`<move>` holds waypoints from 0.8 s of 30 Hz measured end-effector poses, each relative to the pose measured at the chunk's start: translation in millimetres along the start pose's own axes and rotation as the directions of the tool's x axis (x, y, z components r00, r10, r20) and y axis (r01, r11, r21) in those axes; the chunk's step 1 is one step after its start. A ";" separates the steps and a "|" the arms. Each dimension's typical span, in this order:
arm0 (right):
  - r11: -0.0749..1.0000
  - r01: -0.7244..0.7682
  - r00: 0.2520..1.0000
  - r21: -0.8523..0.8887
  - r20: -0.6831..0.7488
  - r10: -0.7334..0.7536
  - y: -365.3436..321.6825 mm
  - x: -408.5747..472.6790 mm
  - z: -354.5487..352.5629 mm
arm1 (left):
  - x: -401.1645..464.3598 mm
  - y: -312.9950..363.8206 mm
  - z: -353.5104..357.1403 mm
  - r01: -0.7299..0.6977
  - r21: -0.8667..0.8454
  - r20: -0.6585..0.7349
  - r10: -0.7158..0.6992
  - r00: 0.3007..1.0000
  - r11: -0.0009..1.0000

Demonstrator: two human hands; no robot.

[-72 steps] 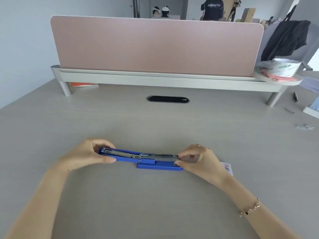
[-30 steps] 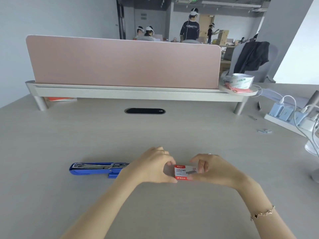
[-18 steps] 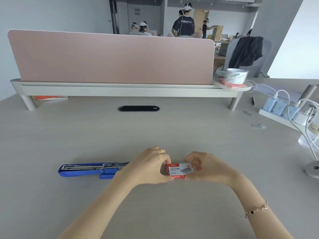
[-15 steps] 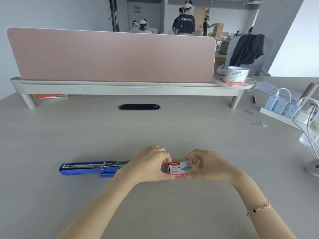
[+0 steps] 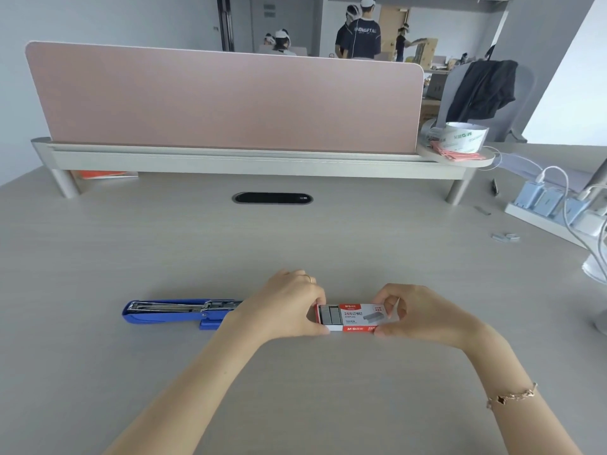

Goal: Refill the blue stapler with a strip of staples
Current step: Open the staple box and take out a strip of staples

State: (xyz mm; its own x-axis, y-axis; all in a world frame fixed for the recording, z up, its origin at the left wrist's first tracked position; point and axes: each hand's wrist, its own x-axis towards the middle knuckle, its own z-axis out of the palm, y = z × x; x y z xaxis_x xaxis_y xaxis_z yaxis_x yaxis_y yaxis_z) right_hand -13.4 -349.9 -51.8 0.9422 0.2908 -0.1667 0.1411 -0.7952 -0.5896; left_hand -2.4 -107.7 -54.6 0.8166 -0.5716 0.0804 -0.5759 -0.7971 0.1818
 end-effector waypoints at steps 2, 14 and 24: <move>1.000 -0.006 1.000 0.002 0.008 0.006 1.5 -0.4 -0.9 | -0.9 -0.9 1.2 0.000 -0.008 -0.007 0.000 1.000 1.000; 0.998 -0.029 1.000 -0.047 0.010 0.030 3.6 -2.8 -4.5 | -3.1 -6.6 -1.9 0.033 -0.045 0.059 -0.030 0.998 0.998; 0.992 0.103 0.980 -0.068 -0.166 -0.113 -7.4 6.2 13.0 | -1.6 -3.5 -11.4 0.039 -0.120 0.070 -0.031 0.997 0.992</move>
State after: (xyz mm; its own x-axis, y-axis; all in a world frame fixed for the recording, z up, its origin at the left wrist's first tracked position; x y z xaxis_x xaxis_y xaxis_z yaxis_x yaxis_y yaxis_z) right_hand -12.5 -335.3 -58.8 0.9574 0.2867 0.0349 0.2581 -0.7951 -0.5488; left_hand -1.3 -101.8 -44.1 0.8292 -0.5590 0.0060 -0.5346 -0.7897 0.3009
